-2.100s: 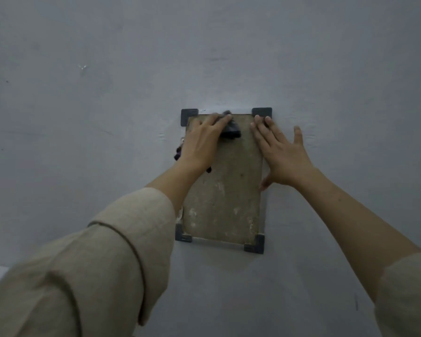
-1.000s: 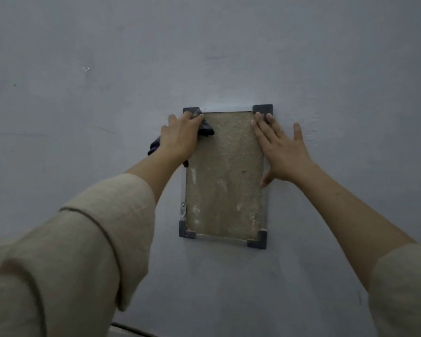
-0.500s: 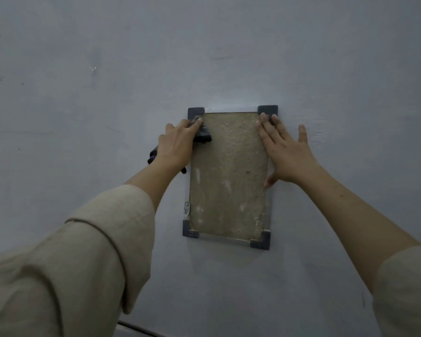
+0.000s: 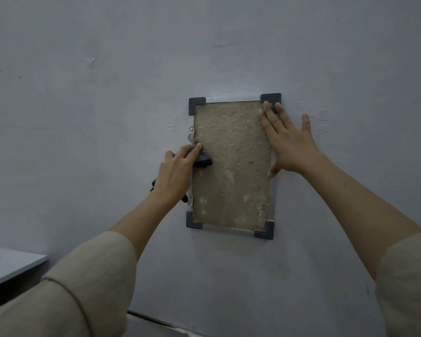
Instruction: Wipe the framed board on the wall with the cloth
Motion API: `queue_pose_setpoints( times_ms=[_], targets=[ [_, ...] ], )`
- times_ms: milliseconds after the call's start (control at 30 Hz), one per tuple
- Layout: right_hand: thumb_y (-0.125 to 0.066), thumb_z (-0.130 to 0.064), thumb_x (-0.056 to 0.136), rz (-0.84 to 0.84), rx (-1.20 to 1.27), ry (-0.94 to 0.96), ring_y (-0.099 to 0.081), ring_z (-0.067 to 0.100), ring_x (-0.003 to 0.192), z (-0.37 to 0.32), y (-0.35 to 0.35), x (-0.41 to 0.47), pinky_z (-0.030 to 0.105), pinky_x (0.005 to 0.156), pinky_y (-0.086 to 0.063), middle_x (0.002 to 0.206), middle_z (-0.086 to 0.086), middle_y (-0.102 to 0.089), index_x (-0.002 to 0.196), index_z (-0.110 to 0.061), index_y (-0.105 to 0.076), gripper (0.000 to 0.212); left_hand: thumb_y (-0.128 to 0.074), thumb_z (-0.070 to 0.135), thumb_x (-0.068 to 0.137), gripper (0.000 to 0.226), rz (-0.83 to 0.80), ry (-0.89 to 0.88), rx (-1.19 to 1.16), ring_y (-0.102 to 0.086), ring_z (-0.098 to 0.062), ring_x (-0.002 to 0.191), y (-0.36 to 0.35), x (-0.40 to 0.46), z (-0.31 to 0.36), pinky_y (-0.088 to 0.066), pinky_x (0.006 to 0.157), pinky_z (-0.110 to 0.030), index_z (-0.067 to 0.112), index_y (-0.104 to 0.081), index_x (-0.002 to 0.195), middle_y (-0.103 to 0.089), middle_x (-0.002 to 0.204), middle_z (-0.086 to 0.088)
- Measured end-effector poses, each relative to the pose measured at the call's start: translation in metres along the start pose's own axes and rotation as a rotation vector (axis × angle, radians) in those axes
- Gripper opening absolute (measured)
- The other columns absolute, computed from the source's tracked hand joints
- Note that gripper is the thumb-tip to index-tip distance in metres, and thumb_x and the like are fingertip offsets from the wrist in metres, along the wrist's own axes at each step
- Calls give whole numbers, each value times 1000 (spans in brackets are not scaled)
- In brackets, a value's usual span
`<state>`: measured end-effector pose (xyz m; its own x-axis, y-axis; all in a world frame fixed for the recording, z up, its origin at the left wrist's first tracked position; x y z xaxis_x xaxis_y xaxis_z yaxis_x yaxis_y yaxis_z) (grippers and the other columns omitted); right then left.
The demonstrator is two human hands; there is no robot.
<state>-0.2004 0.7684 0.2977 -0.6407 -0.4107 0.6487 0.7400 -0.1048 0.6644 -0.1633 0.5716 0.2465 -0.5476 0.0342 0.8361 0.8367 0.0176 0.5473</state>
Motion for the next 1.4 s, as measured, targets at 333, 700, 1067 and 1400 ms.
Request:
queue_pose_setpoints(
  times_ms=[333,700,1067,1400],
  targets=[
    [-80,-55,55,6,5,-5,24,21,143,-1,0,0,63,111,-4,154,1,31,147,-11,23,145,-36,-11,89,67,66,170,-197,-42,-38,103,-15,-15,-5,-46,85,-45,20,-24,147,-34,145,-8],
    [-82,-53,55,7,9,-5,24,21,143,-1,0,0,64,110,-3,154,2,30,148,-10,22,146,-36,-14,88,67,89,212,-303,-40,-37,106,-20,-23,8,-44,89,-45,19,-27,146,-35,146,-7],
    [-82,-52,55,-4,21,-4,24,21,143,-2,0,1,64,110,-2,154,0,31,148,-11,22,146,-38,-14,86,66,104,156,-368,-44,-37,106,-28,-37,2,-44,92,-45,17,-31,144,-38,143,-9],
    [-82,-51,56,-3,27,1,24,20,143,-1,0,0,64,110,-3,154,0,31,148,-12,22,144,-36,-18,81,73,183,325,-484,-41,-32,102,-29,-43,5,-42,84,-36,19,-32,144,-41,141,-4]
  ],
)
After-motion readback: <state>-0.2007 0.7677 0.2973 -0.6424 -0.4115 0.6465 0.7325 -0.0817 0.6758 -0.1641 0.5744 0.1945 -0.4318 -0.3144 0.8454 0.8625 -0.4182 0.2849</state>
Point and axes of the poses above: each hand's wrist, its own x-axis towards the middle knuckle, its own y-axis out of the back of the hand, z = x × y, the point moved 10 cm from there along x, towards the middle knuckle
